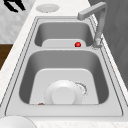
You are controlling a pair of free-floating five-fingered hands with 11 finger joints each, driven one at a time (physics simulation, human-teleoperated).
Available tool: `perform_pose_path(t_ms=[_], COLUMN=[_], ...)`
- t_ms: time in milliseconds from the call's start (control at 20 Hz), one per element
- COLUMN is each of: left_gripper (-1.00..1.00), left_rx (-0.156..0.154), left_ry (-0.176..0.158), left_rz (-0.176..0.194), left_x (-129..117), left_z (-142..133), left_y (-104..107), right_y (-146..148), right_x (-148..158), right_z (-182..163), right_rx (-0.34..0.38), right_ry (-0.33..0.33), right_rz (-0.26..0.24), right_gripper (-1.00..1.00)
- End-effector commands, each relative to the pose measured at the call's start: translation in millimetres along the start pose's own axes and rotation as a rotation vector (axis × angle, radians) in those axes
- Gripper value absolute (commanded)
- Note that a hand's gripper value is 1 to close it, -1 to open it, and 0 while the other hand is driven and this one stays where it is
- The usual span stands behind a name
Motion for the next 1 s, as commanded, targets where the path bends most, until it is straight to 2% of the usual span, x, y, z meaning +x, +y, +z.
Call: perform_pose_path(t_ms=[0, 100, 200, 250, 300, 350, 450, 600, 700, 950], left_gripper=[0.00, 0.00, 0.00, 0.00, 0.00, 0.00, 0.00, 0.00, 0.00, 0.00], left_rx=[0.000, 0.000, 0.000, 0.000, 0.000, 0.000, 0.000, 0.000, 0.000, 0.000], left_ry=[0.000, 0.000, 0.000, 0.000, 0.000, 0.000, 0.000, 0.000, 0.000, 0.000], left_rz=[0.000, 0.000, 0.000, 0.000, 0.000, 0.000, 0.000, 0.000, 0.000, 0.000], left_x=[0, 0, 0, 0, 0, 0, 0, 0, 0, 0], left_z=[0, 0, 0, 0, 0, 0, 0, 0, 0, 0], left_y=[0, 0, 0, 0, 0, 0, 0, 0, 0, 0], right_y=[24, 28, 13, 11, 5, 1, -21, -40, -52, -53], right_x=[-16, -17, -11, -11, -9, -8, -3, 6, 11, 37], right_z=[-13, -3, 4, 7, 11, 14, 21, 31, 39, 41], right_rx=[-0.029, -0.033, -0.008, -0.018, -0.028, -0.027, -0.033, -0.048, -0.067, -0.124], right_ry=[-0.009, -0.024, -0.027, -0.034, -0.041, -0.042, 0.001, 0.063, 0.083, 0.144], right_rz=[0.005, -0.032, -0.056, -0.057, -0.071, -0.054, 0.015, 0.044, 0.083, 0.161], right_gripper=[1.00, 1.00, 1.00, -1.00, -1.00, -1.00, -1.00, -1.00, -1.00, -1.00])
